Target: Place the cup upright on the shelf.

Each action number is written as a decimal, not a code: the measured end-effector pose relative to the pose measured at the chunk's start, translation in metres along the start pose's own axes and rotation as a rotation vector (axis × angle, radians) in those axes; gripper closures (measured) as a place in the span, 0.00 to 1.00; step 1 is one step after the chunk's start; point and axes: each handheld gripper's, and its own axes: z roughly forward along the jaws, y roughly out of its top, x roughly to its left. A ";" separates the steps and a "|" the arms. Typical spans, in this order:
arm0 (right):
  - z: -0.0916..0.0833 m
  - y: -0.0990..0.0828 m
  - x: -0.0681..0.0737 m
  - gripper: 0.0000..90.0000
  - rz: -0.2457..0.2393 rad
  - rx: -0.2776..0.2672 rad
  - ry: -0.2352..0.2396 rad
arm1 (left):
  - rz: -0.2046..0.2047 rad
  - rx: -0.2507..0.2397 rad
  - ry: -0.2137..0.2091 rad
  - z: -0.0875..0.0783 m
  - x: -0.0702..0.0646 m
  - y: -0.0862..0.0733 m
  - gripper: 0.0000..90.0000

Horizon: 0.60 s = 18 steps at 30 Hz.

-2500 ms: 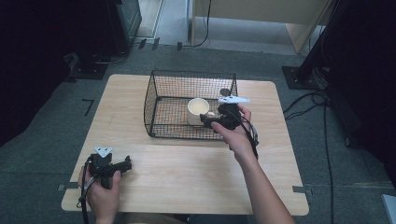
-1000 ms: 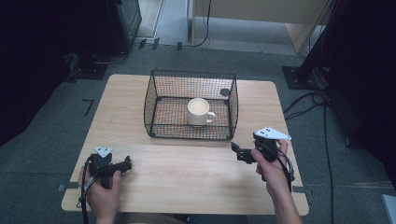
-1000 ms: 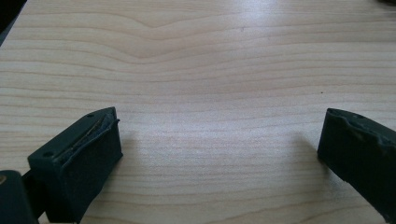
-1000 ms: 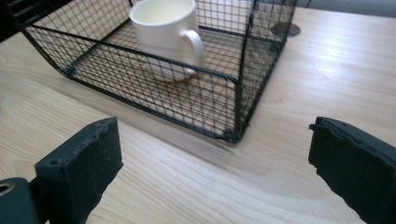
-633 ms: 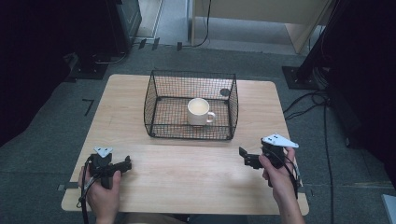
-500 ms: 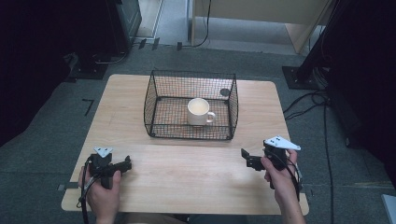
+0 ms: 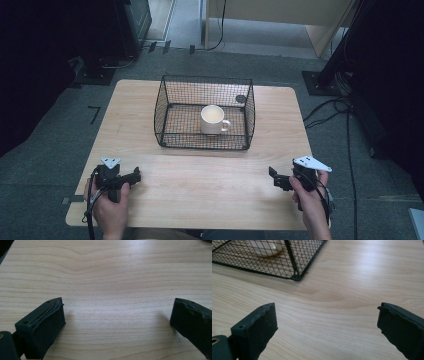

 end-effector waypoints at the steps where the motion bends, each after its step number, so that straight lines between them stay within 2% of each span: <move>1: 0.000 -0.002 -0.002 0.03 0.002 0.003 -0.005 | 0.000 0.000 0.000 0.000 0.000 0.000 0.00; 14: 0.003 -0.042 -0.027 0.03 0.057 0.070 -0.088 | 0.000 0.000 0.000 0.000 0.000 0.000 0.00; 18: 0.003 -0.049 -0.030 0.03 0.058 0.086 -0.119 | 0.000 0.000 0.000 0.000 0.000 0.000 0.00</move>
